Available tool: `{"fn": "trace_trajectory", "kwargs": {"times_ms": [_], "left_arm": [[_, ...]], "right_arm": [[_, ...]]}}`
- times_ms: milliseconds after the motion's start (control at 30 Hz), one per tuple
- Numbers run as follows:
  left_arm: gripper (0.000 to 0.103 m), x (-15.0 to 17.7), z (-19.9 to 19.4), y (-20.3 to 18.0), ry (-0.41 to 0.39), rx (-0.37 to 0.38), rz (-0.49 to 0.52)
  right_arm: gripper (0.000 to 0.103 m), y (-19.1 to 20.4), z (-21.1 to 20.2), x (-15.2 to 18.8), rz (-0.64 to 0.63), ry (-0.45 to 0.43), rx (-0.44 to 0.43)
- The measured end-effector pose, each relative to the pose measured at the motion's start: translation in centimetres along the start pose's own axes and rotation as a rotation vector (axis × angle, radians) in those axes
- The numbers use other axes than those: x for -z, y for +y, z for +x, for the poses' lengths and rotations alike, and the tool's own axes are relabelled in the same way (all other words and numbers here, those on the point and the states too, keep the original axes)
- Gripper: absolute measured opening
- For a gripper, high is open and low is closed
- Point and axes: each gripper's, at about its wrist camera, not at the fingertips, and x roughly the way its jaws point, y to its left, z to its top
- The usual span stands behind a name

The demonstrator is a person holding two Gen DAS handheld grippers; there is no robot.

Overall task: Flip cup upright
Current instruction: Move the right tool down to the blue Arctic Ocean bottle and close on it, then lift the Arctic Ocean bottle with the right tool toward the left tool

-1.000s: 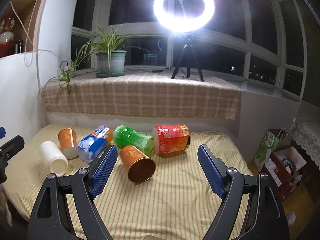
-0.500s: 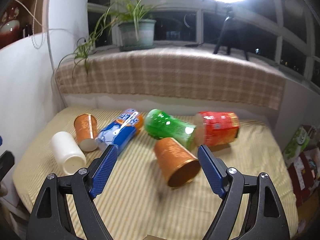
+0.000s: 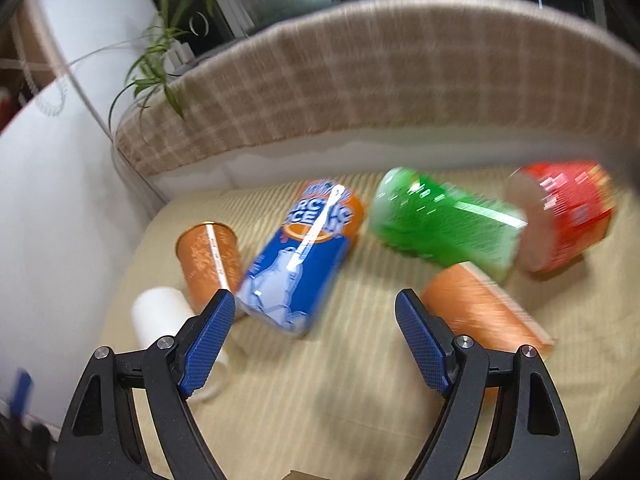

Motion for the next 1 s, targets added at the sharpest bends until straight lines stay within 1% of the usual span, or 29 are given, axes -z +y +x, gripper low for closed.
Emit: {"fn": "trace_trajectory", "kwargs": {"times_ms": [67,200,300,433,600,633,733,900,1000], "left_arm": [[0.103,0.1,0.0,0.5,0.002,-0.009,-0.006],[0.103,0.2,-0.2,1.4,0.002,-0.022,-0.018],[0.103,0.2,-0.4,1.8,-0.002,-0.027,-0.026],[0.103,0.2,-0.7,2.2,-0.004,-0.029,-0.032],[0.103,0.2,-0.6,2.5,-0.001,-0.027,-0.037],[0.103,0.2,-0.7,2.6,-0.001,-0.027,-0.039],[0.103,0.3,-0.9,2.7,-0.004,-0.029,-0.040],[0.103,0.2,-0.9,2.8,-0.006,-0.035,-0.042],[0.103,0.2,-0.9,2.8,-0.004,-0.030,-0.043]], "right_arm": [[0.082,-0.2,1.2,-0.6,0.057,0.040,-0.042],[0.082,-0.1,3.0,-1.6,0.122,0.079,-0.078],[0.082,-0.1,4.1,-2.2,0.158,0.109,-0.072],[0.074,-0.3,5.8,-2.6,0.199,0.145,-0.068],[0.073,-0.3,7.7,-2.5,0.200,0.181,-0.027],[0.070,-0.2,8.2,-2.5,0.193,0.182,-0.022],[0.068,-0.3,9.1,-2.5,0.197,0.200,-0.039],[0.066,-0.5,8.8,-2.4,0.190,0.195,-0.051],[0.066,-0.9,7.6,-2.0,0.183,0.190,-0.073]]}}
